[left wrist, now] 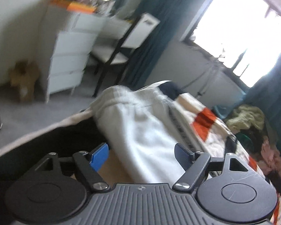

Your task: Fold clothes

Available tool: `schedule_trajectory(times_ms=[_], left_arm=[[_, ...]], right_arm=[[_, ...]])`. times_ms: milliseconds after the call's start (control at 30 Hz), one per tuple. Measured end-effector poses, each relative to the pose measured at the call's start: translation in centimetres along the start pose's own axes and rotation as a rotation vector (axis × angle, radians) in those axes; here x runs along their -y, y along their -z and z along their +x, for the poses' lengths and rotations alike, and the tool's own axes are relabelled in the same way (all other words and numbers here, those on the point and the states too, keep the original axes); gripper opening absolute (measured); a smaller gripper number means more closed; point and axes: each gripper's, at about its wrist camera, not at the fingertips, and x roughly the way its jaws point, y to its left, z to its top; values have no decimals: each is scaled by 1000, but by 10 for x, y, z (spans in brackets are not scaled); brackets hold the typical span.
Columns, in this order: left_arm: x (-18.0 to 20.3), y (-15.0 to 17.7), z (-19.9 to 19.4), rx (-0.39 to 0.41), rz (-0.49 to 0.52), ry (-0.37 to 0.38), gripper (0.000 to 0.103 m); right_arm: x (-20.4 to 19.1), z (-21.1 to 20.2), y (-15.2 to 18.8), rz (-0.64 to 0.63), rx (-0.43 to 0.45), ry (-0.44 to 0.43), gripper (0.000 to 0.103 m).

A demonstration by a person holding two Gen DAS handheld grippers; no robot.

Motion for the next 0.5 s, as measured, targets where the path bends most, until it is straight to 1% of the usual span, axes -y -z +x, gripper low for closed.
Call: schedule_trajectory(times_ms=[33,100,167,233,267,367,400,500], left_arm=[[10,3,-6,15,33,17,80],[34,10,-16,19,98,52,80],[56,22,-23,14,162,77,80],[76,36,-21,9,216,108,80],[85,43,-19,6,241,126,80],[111,75,-8,10,347,162,80],[121,87,-6,-2,388,179,80],[151,121,-2,-51,506,221,81]], right_arm=[[-1,3,1,-9,-9,6,59],[-4,8,3,-29,-25,30,59],[-8,15,4,-72,-51,78,57],[-10,20,5,-114,-68,102,57],[-10,21,5,-114,-67,98,57],[-8,22,4,-82,-51,57,59],[-9,22,4,-86,-52,42,59],[-15,22,4,-96,-44,-56,60]])
